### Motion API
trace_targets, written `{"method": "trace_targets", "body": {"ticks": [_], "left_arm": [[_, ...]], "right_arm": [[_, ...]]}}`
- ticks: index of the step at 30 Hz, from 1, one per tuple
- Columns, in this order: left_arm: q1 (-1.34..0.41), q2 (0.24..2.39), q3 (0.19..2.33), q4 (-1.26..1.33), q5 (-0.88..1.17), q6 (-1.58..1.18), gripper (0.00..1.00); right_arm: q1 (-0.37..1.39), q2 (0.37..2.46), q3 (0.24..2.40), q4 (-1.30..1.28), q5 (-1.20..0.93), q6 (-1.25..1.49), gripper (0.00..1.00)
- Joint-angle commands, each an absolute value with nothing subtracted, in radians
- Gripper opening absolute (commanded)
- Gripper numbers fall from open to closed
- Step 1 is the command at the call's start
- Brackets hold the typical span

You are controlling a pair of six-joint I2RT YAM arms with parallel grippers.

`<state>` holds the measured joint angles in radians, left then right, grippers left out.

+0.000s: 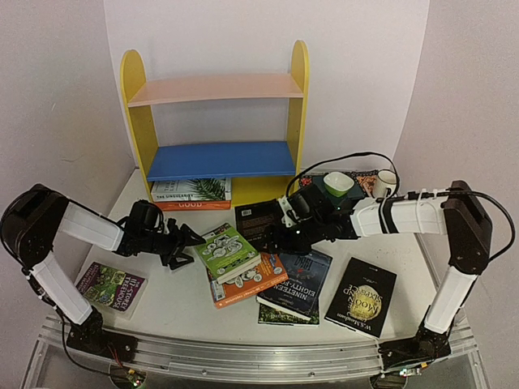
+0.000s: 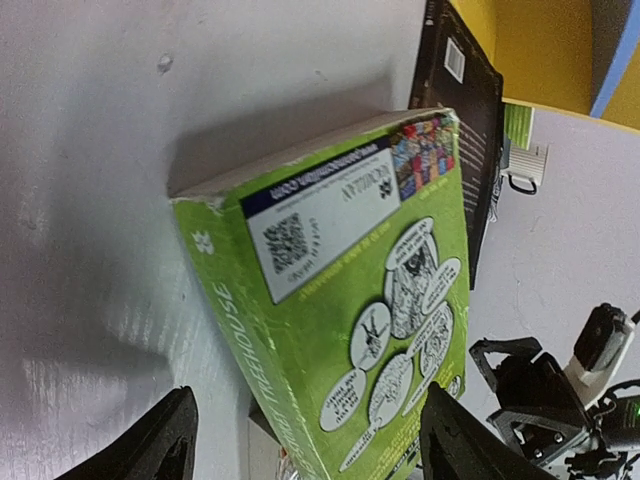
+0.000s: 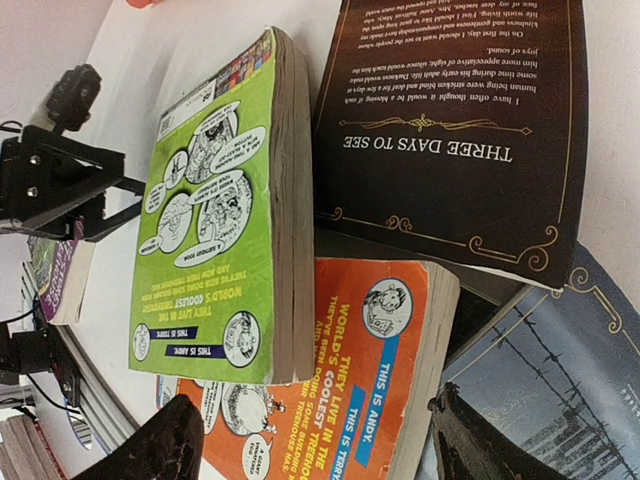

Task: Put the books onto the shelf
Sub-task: Pick up the book from the book pile.

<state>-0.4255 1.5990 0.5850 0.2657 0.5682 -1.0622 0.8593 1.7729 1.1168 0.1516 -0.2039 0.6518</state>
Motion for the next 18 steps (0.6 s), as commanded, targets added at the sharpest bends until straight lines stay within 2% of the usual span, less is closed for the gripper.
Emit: {"method": "trace_targets", "body": {"ticks": [1, 5, 10, 12, 15, 17, 18], "left_arm": [[-0.430, 1.636, 0.587, 0.404, 0.561, -1.155, 0.78], [-0.430, 1.659, 0.577, 0.469, 0.531, -1.191, 0.74], [-0.430, 1.750, 0.582, 0.600, 0.545, -1.214, 0.58], [-0.430, 1.792, 0.584, 0.660, 0.556, -1.227, 0.55], [-0.430, 1.842, 0.583, 0.745, 0.569, -1.254, 0.57], [-0.430, 1.857, 0.581, 0.767, 0.566, -1.263, 0.69], [-0.430, 1.861, 0.580, 0.770, 0.565, -1.266, 0.71]], "right_arm": [[0.875, 1.703, 1.108, 0.166, -0.170, 0.668, 0.79], [0.884, 1.707, 1.112, 0.166, -0.152, 0.673, 0.78], [0.889, 1.722, 1.127, 0.169, -0.136, 0.693, 0.78], [0.892, 1.732, 1.140, 0.169, -0.139, 0.695, 0.78], [0.897, 1.739, 1.152, 0.169, -0.142, 0.705, 0.78], [0.901, 1.740, 1.155, 0.169, -0.140, 0.718, 0.78], [0.902, 1.739, 1.155, 0.169, -0.138, 0.722, 0.77]]}}
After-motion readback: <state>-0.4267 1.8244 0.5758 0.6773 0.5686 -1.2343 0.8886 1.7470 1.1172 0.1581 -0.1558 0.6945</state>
